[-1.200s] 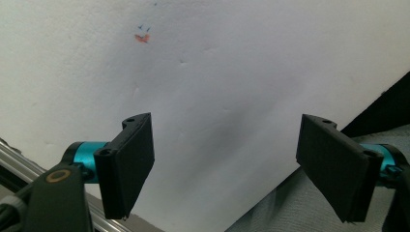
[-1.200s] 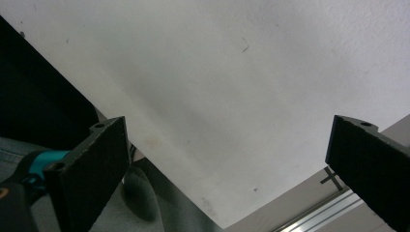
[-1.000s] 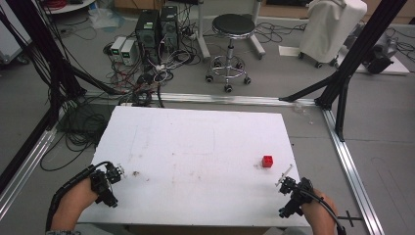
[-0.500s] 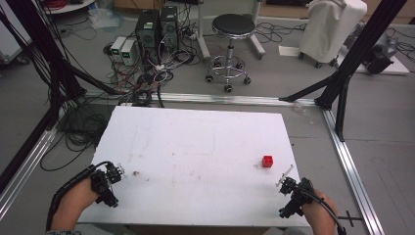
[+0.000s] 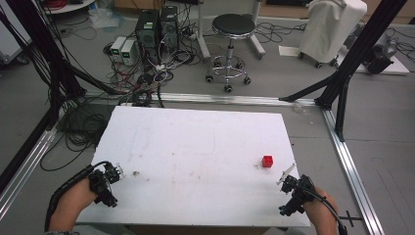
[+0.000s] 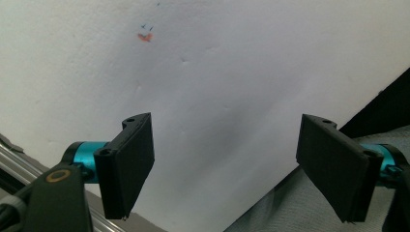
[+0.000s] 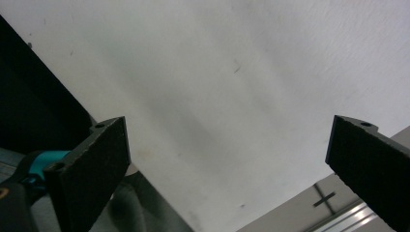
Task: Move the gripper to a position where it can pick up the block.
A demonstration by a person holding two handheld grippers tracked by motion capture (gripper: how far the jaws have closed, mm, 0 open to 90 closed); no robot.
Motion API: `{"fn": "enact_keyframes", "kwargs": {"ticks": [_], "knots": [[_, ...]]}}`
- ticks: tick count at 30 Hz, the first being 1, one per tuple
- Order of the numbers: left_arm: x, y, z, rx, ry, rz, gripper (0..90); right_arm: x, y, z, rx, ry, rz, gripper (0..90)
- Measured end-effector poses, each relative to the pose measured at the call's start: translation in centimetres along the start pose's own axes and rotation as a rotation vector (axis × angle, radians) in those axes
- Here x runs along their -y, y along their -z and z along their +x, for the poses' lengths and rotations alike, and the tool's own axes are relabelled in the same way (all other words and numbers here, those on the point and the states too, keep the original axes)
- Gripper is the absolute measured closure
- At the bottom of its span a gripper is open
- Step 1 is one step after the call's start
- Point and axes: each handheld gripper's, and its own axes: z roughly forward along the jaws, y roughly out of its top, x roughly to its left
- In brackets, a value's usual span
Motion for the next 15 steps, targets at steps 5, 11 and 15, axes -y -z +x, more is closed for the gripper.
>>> {"fn": "enact_keyframes", "kwargs": {"ticks": [5,11,15], "knots": [[0.3,0.3,0.1,-0.007,0.005,-0.005,21.5,-0.9,0.6,-0.5,0.025,0.103,-0.04,1.2],[0.6,0.4,0.2,-0.011,0.01,-0.013,21.5,-1.5,0.7,-1.7,0.009,0.17,-0.057,1.2],[0.6,0.5,0.3,-0.011,0.016,-0.01,21.5,-1.7,0.7,-2.4,-0.016,0.209,-0.054,1.2]]}}
